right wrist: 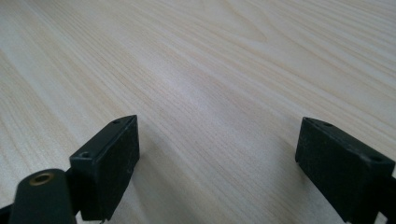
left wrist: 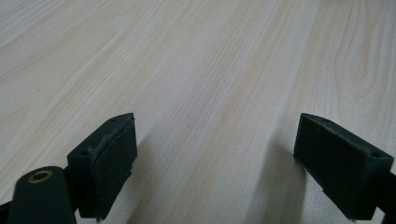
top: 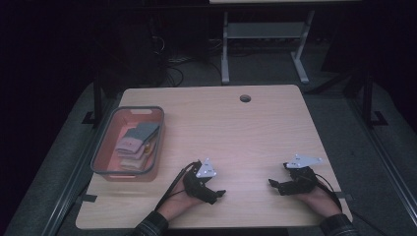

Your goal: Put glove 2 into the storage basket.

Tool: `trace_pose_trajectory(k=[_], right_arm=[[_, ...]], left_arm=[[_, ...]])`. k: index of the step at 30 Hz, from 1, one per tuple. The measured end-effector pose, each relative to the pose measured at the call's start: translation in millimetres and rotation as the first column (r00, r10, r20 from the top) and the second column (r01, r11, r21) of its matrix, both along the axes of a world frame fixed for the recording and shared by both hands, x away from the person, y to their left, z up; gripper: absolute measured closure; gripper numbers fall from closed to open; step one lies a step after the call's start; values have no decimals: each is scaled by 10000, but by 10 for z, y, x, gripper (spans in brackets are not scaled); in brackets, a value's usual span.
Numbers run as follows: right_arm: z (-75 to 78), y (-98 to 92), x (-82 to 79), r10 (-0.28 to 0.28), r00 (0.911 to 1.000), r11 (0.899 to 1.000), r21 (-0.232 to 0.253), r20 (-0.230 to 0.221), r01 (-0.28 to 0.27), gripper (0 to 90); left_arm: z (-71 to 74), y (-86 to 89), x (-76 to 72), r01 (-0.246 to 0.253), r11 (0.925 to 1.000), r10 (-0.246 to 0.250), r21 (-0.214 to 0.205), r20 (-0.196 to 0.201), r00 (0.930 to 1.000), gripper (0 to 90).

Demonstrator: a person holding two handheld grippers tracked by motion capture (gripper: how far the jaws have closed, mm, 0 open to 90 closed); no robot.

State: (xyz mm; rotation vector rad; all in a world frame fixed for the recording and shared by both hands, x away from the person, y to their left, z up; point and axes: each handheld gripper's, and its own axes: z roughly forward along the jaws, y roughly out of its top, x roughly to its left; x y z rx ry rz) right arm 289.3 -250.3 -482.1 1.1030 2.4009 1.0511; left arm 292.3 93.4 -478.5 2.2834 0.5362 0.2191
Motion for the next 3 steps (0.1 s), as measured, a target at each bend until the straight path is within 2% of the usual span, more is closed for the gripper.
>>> trace_pose_trajectory(k=[3], right_arm=[[0, 1, 0, -12, 10000, 10000, 7, -9, 12, 131]], left_arm=[[0, 0, 0, 1, 10000, -1, 0, 0, 10000, 126]])
